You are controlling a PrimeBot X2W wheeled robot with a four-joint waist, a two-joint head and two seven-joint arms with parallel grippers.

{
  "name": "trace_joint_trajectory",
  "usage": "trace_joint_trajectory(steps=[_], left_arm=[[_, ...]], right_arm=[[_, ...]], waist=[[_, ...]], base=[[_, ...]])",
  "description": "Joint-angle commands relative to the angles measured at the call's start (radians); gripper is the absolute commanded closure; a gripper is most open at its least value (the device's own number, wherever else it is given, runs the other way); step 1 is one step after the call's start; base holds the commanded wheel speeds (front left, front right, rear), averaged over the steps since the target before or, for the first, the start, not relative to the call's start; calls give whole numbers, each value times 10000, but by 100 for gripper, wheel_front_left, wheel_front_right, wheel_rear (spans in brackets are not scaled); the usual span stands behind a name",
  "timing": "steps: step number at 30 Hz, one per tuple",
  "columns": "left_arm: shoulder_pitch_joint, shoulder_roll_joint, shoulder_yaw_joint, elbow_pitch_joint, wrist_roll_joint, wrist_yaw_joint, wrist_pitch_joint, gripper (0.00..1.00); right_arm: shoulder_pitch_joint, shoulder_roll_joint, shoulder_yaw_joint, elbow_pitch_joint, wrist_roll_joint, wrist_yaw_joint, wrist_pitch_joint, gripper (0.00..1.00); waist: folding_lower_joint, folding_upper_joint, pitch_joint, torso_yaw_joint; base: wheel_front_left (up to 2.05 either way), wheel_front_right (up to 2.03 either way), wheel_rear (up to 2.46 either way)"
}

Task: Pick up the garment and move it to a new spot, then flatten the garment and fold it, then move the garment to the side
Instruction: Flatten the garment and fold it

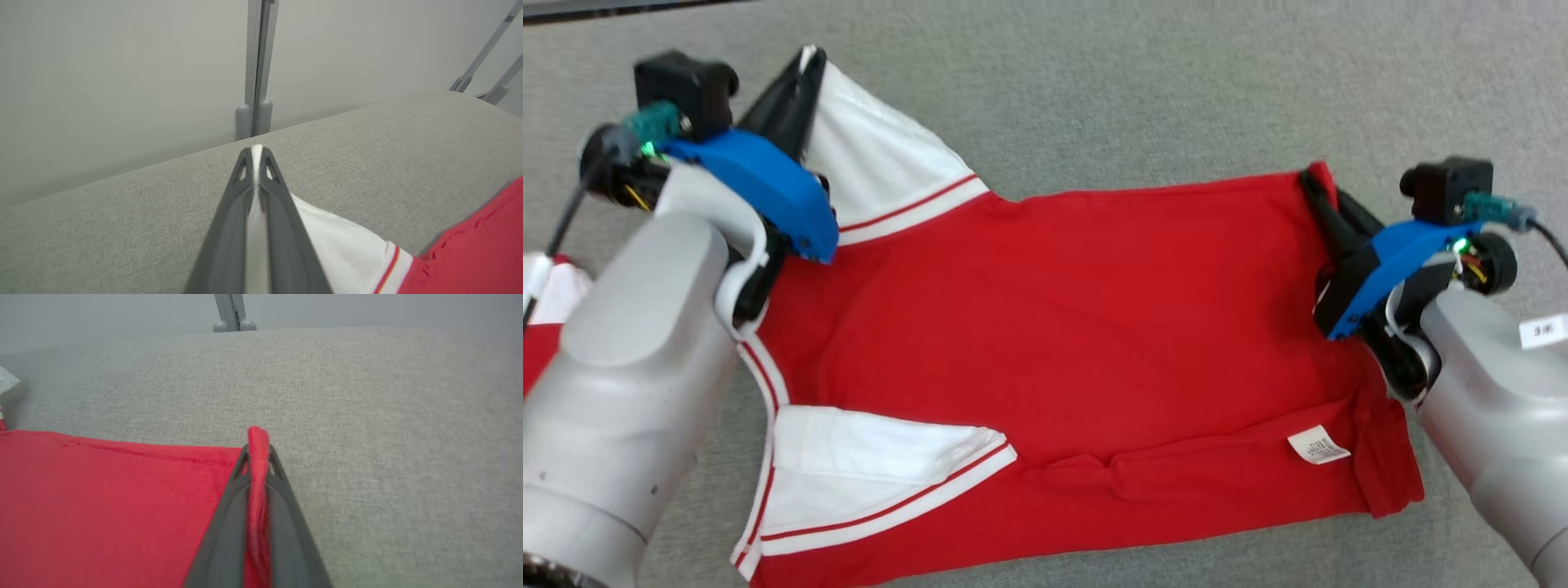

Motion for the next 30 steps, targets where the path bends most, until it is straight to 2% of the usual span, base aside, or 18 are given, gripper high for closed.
trace_joint_trajectory(steps=[1,10,17,23,30], left_arm=[[132,19,-10,-83,-7,-9,-129,100],[1892,250,114,-1505,31,302,-919,100],[3559,528,350,-3198,324,881,-1049,100],[4941,675,969,-4611,699,1402,-1051,100],[6281,565,1648,-5500,1047,1587,-1054,100]], right_arm=[[175,-34,13,33,76,2,-105,100],[994,-65,-436,12,-227,2,-486,100],[1869,-102,-1663,-654,-1197,2,-491,100],[2677,32,-2711,-1116,-2134,2,-492,100],[3660,338,-3855,-1767,-2975,2,-493,100]], waist=[[0,0,-78,31],[0,0,-760,404],[0,0,-1067,534],[0,0,-1219,613],[0,0,-1430,695]], base=[[0,0,0],[0,0,0],[0,0,0],[0,0,0],[0,0,0]])
